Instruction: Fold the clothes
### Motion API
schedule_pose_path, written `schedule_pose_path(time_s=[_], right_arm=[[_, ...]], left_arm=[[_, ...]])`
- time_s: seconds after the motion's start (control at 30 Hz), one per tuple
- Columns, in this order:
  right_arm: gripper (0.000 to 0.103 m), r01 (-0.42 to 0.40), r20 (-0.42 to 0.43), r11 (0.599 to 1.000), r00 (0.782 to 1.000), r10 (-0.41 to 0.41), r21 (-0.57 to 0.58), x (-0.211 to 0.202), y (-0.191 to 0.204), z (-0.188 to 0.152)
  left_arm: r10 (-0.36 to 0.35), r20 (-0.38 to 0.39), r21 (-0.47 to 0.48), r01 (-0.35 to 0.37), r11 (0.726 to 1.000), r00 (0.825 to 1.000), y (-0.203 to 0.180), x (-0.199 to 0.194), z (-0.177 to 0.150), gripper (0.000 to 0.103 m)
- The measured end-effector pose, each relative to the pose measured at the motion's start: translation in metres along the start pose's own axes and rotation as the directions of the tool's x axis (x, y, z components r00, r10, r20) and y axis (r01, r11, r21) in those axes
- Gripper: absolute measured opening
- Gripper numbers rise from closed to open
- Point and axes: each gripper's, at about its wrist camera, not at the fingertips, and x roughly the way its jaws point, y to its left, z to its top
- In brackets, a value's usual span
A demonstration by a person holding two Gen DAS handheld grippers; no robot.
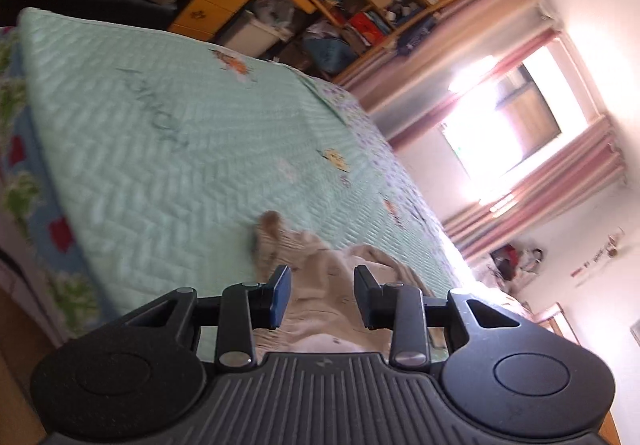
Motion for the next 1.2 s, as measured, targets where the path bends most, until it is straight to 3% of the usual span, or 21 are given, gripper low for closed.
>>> schedule_pose_path(time_s=[0.17, 0.27, 0.43, 0.67, 0.7, 0.73, 0.8, 0.87, 0.93, 1.03, 1.1, 1.2], right_arm=[[0.034, 0.024, -0.122, 0.999, 0.992, -0.02, 0.03, 0.095, 0.02, -0.002], [0.036, 0.061, -0.129, 0.997, 0.99, -0.054, 0.052, 0.149, 0.02, 0.005], [0.052, 0.057, -0.119, 0.992, 0.992, -0.044, 0.109, 0.217, 0.015, 0.016], [0.049, 0.043, -0.011, 0.989, 0.999, -0.042, 0.142, 0.259, 0.016, 0.027], [0.035, 0.055, -0.009, 0.987, 0.998, -0.055, 0.154, 0.263, 0.017, 0.028], [0.008, 0.082, -0.017, 0.984, 0.997, -0.08, 0.156, 0.265, 0.019, 0.029], [0.007, 0.118, -0.011, 0.99, 0.993, -0.117, 0.072, 0.259, 0.028, 0.032], [0.007, 0.159, 0.039, 0.984, 0.987, -0.156, -0.083, 0.241, 0.044, 0.043], [0.006, 0.229, 0.108, 0.944, 0.972, -0.209, -0.238, 0.217, 0.061, 0.064], [0.007, 0.325, 0.196, 0.846, 0.944, -0.265, -0.423, 0.167, 0.086, 0.105], [0.007, 0.353, 0.232, 0.804, 0.934, -0.272, -0.479, 0.13, 0.097, 0.133], [0.007, 0.348, 0.198, 0.803, 0.937, -0.287, -0.483, 0.092, 0.098, 0.167]], left_arm=[[-0.051, -0.045, 0.006, 0.052, 0.999, 0.998, -0.011, 0.02, -0.02, 0.036], [-0.05, -0.068, 0.011, 0.05, 0.999, 0.996, -0.009, 0.03, -0.025, 0.037], [-0.01, -0.062, 0.031, 0.012, 0.999, 0.998, -0.003, 0.035, -0.013, 0.037], [-0.008, -0.071, 0.05, 0.012, 0.999, 0.997, -0.003, 0.047, -0.003, 0.044], [-0.007, -0.074, 0.05, 0.011, 0.999, 0.997, -0.003, 0.048, -0.004, 0.044], [-0.004, -0.074, 0.049, 0.008, 0.999, 0.997, -0.003, 0.049, -0.006, 0.044], [-0.001, -0.076, 0.045, 0.005, 0.999, 0.997, -0.003, 0.048, -0.007, 0.044], [0.002, -0.078, 0.049, 0.002, 0.999, 0.997, -0.004, 0.047, -0.008, 0.044], [-0.004, -0.075, 0.056, 0.009, 0.998, 0.997, -0.011, 0.047, -0.009, 0.044], [-0.021, -0.074, 0.079, 0.027, 0.996, 0.997, -0.026, 0.049, -0.01, 0.047], [-0.03, -0.081, 0.098, 0.038, 0.994, 0.996, -0.036, 0.054, -0.012, 0.048], [-0.047, -0.101, 0.113, 0.058, 0.992, 0.994, -0.05, 0.064, -0.02, 0.048]])
